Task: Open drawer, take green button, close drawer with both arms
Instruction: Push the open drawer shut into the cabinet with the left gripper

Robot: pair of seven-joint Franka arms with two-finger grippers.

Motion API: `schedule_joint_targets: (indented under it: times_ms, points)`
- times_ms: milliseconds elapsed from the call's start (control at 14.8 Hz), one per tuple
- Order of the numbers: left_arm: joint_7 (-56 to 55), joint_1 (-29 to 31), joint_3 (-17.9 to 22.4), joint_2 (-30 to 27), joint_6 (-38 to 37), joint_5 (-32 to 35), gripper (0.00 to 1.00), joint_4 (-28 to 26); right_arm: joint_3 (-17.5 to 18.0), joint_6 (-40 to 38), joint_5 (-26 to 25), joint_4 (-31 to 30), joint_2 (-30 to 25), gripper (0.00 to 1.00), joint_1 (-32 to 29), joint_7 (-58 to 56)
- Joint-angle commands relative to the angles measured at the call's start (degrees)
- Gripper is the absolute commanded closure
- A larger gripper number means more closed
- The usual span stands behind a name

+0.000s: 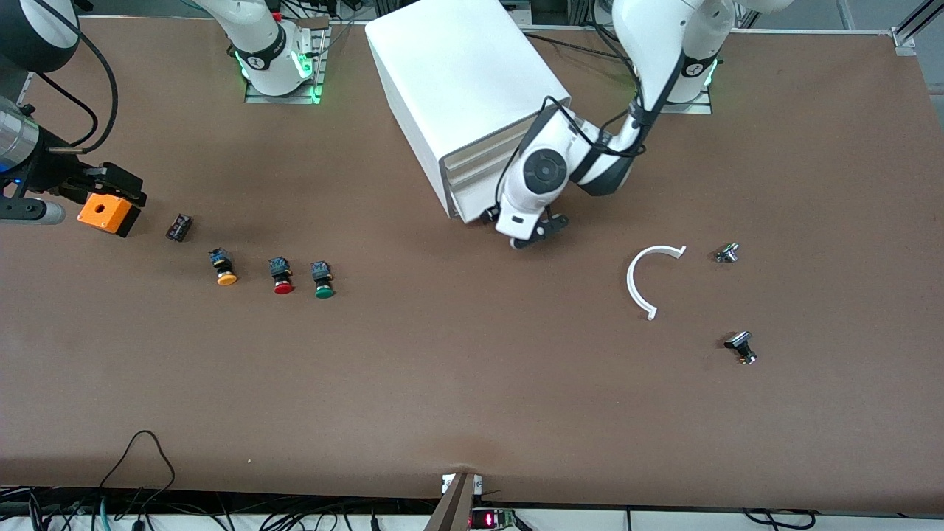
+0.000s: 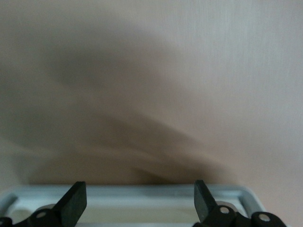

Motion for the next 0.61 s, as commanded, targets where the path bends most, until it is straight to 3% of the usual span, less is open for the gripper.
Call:
schedule_joint_targets:
  times_ms: [0,271,541]
  points:
    - [-5.1,-0.7,-3.1,-2.0,0.6,-0.9,0.00,-2.0,0.1,0.1,-1.0,1.3,0.0,0.00,0.0,-0.9]
    - [-5.2,0.2,-3.5,-2.0,0.2,-0.8,0.00,-1.7,0.1,0.0,-1.0,1.4,0.0,0.00,0.0,-1.0]
    - [6.2,12.6,-2.2,-3.5,-4.1,1.4,0.00,2.4,0.1,0.0,-0.9,1.4,0.1,0.00,-0.1,-1.0]
